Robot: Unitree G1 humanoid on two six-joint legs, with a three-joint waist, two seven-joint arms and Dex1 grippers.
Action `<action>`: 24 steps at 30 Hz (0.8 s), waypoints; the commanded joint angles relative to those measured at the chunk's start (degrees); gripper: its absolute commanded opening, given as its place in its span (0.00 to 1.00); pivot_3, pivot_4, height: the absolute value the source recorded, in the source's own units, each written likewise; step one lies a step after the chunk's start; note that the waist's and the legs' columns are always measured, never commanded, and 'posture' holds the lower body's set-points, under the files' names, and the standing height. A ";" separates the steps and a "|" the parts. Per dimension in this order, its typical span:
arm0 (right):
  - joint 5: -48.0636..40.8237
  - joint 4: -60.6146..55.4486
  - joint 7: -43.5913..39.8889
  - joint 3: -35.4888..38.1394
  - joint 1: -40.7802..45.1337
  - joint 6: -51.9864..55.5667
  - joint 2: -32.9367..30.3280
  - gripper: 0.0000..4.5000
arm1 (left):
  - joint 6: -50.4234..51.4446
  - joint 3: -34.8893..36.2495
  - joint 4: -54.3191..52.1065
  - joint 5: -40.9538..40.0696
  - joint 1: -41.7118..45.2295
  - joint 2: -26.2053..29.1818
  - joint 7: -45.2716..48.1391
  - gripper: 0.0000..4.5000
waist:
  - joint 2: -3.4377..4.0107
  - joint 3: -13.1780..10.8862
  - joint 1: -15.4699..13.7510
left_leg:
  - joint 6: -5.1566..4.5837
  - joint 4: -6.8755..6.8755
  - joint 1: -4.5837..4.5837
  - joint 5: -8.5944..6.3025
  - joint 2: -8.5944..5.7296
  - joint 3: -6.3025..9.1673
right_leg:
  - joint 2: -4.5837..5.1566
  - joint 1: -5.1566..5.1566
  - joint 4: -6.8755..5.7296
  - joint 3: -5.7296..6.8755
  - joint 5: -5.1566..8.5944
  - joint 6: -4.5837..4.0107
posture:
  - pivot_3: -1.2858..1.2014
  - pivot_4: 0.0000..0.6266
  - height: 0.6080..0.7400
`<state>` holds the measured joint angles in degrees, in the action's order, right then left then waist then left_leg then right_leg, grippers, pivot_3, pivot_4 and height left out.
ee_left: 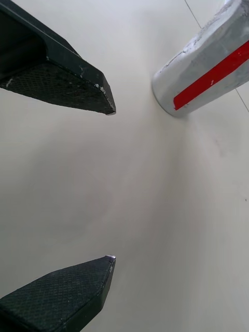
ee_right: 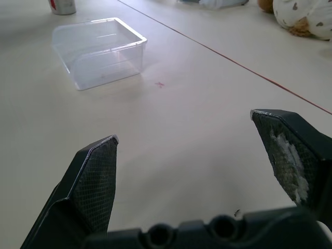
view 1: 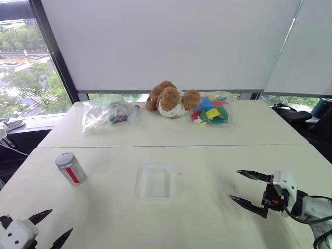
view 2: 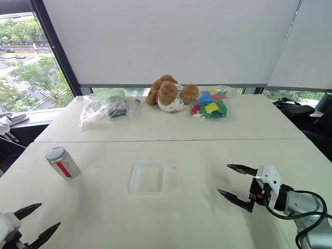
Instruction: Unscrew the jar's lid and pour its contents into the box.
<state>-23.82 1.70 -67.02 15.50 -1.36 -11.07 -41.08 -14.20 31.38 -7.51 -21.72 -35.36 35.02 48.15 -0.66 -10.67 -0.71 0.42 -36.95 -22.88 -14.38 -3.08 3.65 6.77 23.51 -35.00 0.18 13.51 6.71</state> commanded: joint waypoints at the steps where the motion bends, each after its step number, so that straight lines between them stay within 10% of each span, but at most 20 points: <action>1: -1.94 -0.13 -1.53 -0.28 0.94 -1.00 0.36 1.00 | 0.79 1.43 -3.18 -0.65 -0.04 -0.59 -1.48 0.99 | 0.00 0.00 0.00 | 0.00 0.00 0.00 0.00 0.00 0.00 | 0.00 0.00 0.00 0.00 0.00 0.00 | 0.52 0.24 1.00; 10: -10.52 -6.20 -5.04 -5.58 7.83 -3.87 10.32 1.00 | 6.73 7.39 -9.44 -12.47 -3.44 -15.83 -13.31 0.99 | -0.04 -0.02 0.99 | -0.02 0.01 0.04 -0.02 0.02 -0.01 | -0.02 0.00 -0.02 -0.02 0.00 0.01 | 0.52 0.24 1.00; 17: -13.25 -9.18 -5.44 -11.47 13.22 -0.25 16.00 1.00 | 1.44 3.81 -12.08 -4.59 -3.45 -33.95 -27.81 0.99 | -0.28 0.05 -0.23 | -0.01 -0.11 0.05 -0.03 -0.03 -0.01 | -0.02 -0.09 -0.02 0.01 0.00 0.03 | 0.52 0.24 1.00; 24: -11.45 -4.96 -8.17 -12.33 15.02 -2.02 16.06 1.00 | 4.14 -3.78 -20.65 3.13 2.69 -36.37 -36.19 0.99 | -0.14 0.09 -1.52 | 0.15 -0.18 0.05 -0.12 -0.07 -0.01 | -0.15 -0.16 0.00 0.08 0.00 0.03 | 0.52 0.24 1.00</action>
<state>-35.04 -3.41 -74.59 2.55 12.89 -12.11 -24.86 -10.31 28.18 -25.41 -20.91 -34.99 -1.20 14.24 -0.80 -10.58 -2.22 0.42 -37.05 -22.84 -14.43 -3.18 3.62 6.61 23.38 -34.98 0.26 13.51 6.74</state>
